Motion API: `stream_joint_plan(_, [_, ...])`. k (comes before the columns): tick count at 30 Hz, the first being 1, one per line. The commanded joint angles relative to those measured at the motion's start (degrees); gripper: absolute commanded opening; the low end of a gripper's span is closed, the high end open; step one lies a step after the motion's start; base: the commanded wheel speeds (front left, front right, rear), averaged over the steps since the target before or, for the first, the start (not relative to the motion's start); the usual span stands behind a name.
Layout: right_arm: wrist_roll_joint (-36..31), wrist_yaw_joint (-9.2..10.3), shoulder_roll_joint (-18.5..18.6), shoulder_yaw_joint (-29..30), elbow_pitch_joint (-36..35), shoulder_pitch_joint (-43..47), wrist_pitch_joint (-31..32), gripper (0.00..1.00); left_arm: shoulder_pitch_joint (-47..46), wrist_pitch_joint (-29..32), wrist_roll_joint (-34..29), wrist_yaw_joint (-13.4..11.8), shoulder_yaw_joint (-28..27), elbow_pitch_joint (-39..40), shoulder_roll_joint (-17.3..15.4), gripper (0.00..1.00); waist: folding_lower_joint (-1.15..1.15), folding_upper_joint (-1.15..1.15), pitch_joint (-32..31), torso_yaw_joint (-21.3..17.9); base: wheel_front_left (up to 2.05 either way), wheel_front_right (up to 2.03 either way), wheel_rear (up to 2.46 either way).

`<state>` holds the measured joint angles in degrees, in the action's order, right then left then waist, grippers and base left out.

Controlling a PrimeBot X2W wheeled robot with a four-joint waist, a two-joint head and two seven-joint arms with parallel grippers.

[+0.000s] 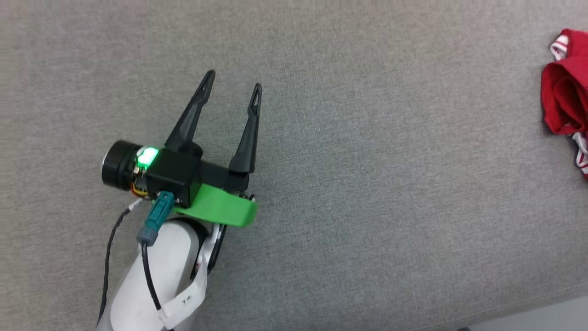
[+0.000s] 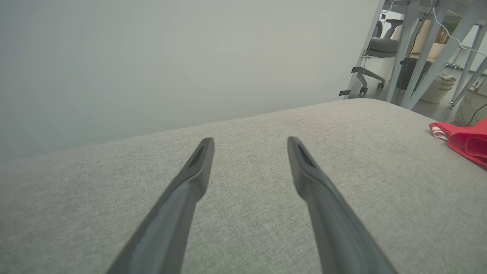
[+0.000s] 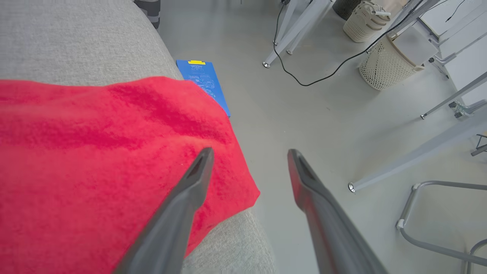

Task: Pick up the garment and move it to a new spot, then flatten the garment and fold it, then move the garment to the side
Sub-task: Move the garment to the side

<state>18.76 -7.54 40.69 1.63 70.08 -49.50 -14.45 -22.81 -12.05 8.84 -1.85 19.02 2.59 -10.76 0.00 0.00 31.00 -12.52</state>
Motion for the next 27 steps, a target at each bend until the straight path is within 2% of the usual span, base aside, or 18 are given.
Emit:
stream_joint_plan(1, [0.03,0.05,-0.53,0.71,-1.09,2.23,-0.45,1.00,1.51,-0.53,0.53,-0.58,-0.30,-0.64,0.28,1.00,0.00,0.00,-5.18,1.87,0.00,0.00,0.00])
stream_joint_plan(4, [0.36,0.05,-1.32,2.49,-7.51,7.33,-0.51,1.00,3.91,-0.96,1.43,-1.35,-0.73,-1.86,0.58,1.00,0.00,0.00,-8.06,2.35,0.00,0.00,0.00])
stream_joint_plan(8, [-0.24,0.05,-4.19,5.88,-17.21,16.23,-0.53,1.00,7.34,-1.48,2.78,-2.34,-1.57,-3.21,0.87,1.00,0.00,0.00,-12.07,3.27,0.00,0.00,0.00])
stream_joint_plan(12, [-2.31,0.05,-9.03,8.84,-27.21,25.23,-0.53,1.00,10.41,-1.82,3.93,-3.17,-2.30,-4.27,1.06,1.00,0.00,0.00,-15.69,4.78,0.00,0.00,0.00])
stream_joint_plan(16, [-4.96,0.05,-15.53,10.55,-36.53,32.64,-0.54,1.00,13.05,-2.13,5.12,-3.79,-3.13,-5.27,1.24,1.00,0.00,0.00,-18.69,6.26,0.00,0.00,0.00])
stream_joint_plan(21, [-7.90,0.05,-23.58,8.70,-46.60,39.88,-0.54,1.00,15.76,-2.43,6.39,-4.31,-3.94,-6.80,1.60,1.00,0.00,0.00,-22.03,8.09,0.00,0.00,0.00])
stream_joint_plan(27, [-7.88,0.05,-28.50,4.49,-54.81,44.18,0.77,1.00,17.55,-2.70,7.49,-5.09,-5.68,-8.02,1.58,1.00,0.00,0.00,-24.78,10.27,0.00,0.00,0.00])
